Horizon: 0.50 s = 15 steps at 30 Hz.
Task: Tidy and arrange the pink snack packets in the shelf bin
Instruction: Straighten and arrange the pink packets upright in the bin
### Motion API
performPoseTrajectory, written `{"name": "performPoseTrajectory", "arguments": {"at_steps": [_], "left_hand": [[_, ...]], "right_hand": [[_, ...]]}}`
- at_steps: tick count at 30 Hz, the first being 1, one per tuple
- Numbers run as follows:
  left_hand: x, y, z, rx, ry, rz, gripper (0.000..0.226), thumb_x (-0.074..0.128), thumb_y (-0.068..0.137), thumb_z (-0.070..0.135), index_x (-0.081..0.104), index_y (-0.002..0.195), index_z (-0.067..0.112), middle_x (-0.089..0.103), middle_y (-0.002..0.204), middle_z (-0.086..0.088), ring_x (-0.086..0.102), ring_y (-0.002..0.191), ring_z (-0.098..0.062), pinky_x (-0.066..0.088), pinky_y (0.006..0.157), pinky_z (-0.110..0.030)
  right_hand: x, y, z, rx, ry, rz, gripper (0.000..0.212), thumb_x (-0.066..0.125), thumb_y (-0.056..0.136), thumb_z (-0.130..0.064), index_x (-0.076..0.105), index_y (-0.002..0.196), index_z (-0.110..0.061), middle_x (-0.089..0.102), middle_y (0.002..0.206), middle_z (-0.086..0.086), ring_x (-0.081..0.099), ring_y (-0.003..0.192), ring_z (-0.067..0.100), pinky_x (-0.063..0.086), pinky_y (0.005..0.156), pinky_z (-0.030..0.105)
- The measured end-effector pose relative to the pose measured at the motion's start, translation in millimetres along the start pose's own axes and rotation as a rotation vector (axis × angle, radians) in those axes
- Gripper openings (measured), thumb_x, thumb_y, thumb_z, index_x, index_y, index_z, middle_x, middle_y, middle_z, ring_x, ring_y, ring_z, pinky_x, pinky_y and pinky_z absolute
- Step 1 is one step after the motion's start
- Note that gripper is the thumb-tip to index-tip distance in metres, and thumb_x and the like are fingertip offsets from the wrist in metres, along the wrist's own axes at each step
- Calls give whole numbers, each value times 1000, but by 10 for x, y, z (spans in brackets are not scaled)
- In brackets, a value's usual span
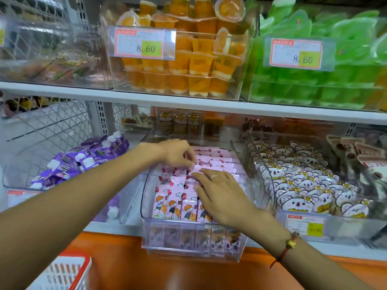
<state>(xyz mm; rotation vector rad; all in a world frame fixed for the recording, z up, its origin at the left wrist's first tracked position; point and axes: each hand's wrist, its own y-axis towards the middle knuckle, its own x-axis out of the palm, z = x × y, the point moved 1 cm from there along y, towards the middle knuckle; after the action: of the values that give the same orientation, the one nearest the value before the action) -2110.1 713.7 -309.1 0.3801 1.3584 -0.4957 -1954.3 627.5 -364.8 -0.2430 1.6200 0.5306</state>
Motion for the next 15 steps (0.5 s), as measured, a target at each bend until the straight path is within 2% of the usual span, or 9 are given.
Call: {"name": "performPoseTrajectory", "arguments": {"at_steps": [3,6,9,11,14,15], "left_hand": [[88,-10,48,-28,63,5,27,65,89,33,67,112,19,61,98,6,53,86,-9,39,70,-24],[118,-17,58,-67,-22,112,7,65,89,30,68,92,25,66,95,8,59,86,-10,42,68,-24],[109,-60,56,-125,-141,174,10,62,91,25,66,82,27,69,101,5,61,93,-13,50,79,-32],[126,-87,70,-171,-265,268,8,60,92,23,65,86,24,67,104,2,61,99,-18,50,87,-38],[105,-114,129,-271,-460,509,16,54,96,24,64,106,16,64,108,-2,62,92,-23,49,70,-29],[89,-125,156,-303,-499,582,22,52,97,24,62,113,13,64,111,-5,62,95,-26,49,71,-31]], "right_hand": [[-16,5,4,4,6,6,45,22,104,-37,30,147,-27,38,147,1,35,133,22,19,114,38],[-25,-2,4,3,23,26,42,23,104,-38,38,142,-28,43,143,-1,38,130,20,22,112,36],[-23,-6,7,0,62,39,42,24,103,-38,39,141,-28,43,144,-1,38,131,20,22,112,36],[-21,0,11,0,80,40,42,26,103,-38,39,141,-27,45,142,-2,39,130,19,22,112,36],[-20,18,8,8,112,38,42,28,103,-38,40,141,-26,47,139,-2,42,127,19,24,111,36],[-19,21,9,11,118,38,42,28,103,-38,40,141,-25,47,139,-2,42,126,19,24,111,36]]}}
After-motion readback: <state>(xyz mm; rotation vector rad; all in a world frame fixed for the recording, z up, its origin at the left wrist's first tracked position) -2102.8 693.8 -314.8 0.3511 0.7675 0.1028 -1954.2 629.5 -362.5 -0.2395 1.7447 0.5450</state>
